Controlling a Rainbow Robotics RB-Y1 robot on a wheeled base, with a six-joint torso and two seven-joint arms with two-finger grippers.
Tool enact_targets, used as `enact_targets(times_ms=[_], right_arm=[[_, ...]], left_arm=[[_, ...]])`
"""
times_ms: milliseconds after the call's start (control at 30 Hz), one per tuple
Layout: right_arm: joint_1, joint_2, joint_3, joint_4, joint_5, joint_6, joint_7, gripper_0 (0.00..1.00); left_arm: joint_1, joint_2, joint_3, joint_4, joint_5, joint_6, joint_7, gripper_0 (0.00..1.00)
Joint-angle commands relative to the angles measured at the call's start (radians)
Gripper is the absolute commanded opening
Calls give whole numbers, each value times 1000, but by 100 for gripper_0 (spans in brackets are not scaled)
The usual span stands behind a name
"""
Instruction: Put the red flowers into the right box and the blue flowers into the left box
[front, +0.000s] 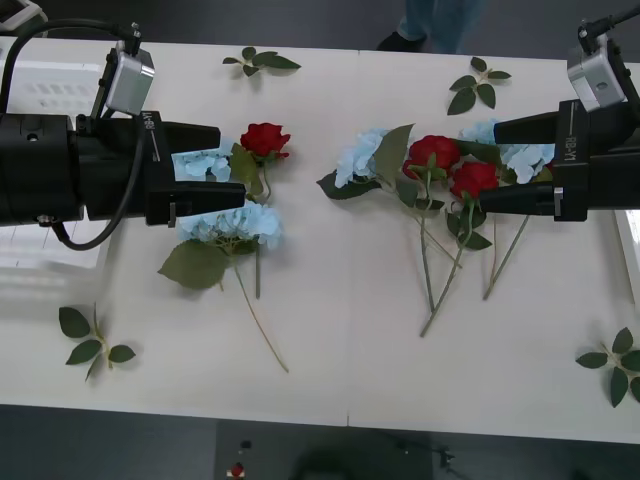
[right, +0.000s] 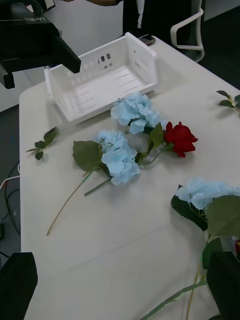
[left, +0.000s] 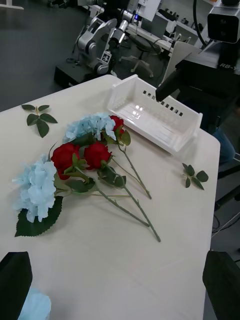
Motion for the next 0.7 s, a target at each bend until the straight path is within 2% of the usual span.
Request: enact_targets(times_ms=[33, 133, 167, 333, 533, 700], right_arm=[[50, 36, 47, 2, -11, 1, 24, 100], [42, 22, 61, 7, -31, -20, 27, 100], [41, 17, 62, 7, -36, -26, 27, 100], [27, -7, 61, 7, -57, -55, 31, 100], [16, -32, 61, 7, -67, -98, 50, 100], [18, -58, 61, 7, -64, -144, 66, 100]], left_arm=[[3, -9, 5, -6, 0, -5, -49, 100], [3, -9, 5, -6, 0, -5, -49, 100], [57, -51, -33, 17, -2, -3, -49, 100], [86, -152, -15, 80, 21, 15, -54, 100], [31, -164, -10, 160, 6, 36, -49, 100], [-58, -158, -10, 289, 9, 107, -31, 100]])
